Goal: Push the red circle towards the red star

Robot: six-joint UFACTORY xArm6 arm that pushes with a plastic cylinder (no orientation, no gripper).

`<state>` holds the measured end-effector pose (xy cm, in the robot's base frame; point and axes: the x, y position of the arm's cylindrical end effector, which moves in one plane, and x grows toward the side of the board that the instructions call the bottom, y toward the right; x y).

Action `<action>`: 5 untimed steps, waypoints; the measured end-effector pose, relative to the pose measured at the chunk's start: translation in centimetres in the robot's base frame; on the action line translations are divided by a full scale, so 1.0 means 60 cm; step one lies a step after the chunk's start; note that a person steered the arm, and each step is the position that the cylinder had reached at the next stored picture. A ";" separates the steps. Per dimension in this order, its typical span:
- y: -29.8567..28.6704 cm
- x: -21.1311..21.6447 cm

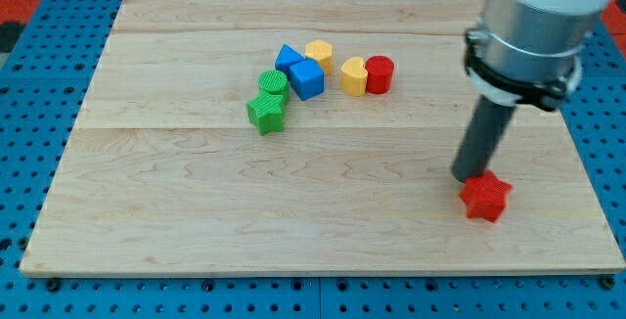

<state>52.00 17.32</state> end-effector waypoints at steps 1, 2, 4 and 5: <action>0.008 0.004; 0.029 -0.103; -0.037 -0.281; -0.136 -0.289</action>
<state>34.64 9.13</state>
